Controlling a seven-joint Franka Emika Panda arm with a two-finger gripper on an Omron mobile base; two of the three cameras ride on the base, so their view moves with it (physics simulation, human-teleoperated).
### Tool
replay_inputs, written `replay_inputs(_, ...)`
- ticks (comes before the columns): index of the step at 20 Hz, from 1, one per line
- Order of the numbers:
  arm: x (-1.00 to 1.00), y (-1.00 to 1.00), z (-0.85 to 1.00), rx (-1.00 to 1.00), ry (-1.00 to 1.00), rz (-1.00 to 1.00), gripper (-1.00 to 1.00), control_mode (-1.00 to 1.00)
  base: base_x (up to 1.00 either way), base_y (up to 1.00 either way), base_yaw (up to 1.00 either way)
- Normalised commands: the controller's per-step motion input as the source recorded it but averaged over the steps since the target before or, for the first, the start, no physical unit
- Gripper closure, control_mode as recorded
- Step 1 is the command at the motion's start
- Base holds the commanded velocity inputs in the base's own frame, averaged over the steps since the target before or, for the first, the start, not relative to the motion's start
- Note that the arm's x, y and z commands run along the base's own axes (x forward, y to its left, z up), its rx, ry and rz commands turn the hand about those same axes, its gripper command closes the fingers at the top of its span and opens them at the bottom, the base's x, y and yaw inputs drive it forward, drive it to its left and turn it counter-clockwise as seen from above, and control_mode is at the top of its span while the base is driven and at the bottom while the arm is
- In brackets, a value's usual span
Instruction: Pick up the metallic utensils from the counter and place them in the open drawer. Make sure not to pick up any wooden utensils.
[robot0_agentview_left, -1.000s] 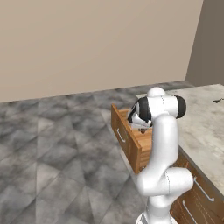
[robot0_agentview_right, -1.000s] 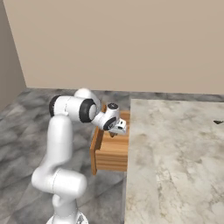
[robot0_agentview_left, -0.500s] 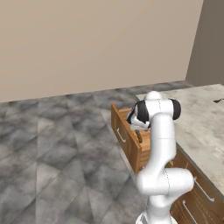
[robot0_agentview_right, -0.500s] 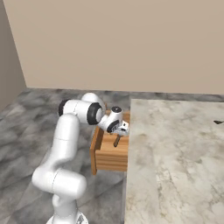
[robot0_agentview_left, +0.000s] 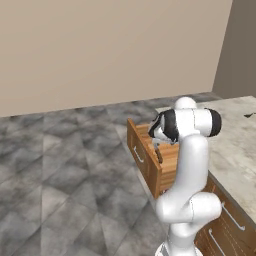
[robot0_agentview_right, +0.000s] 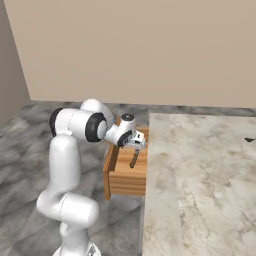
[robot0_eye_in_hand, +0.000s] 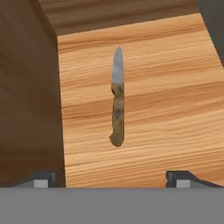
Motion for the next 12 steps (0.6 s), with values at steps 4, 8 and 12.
replay_inputs(4, -0.96, 0.23, 1.00, -0.12, -0.09, 0.00, -1.00, -1.00, 0.00, 0.00, 0.00)
replay_inputs(8, -1.00, 0.31, 0.99, -0.10, -0.14, -0.01, -1.00, -1.00, 0.00, 0.00, 0.00)
replay_inputs(12, -1.00, 0.55, 0.79, -0.07, -0.23, 0.00, -1.00, -1.00, 0.00, 0.00, 0.00)
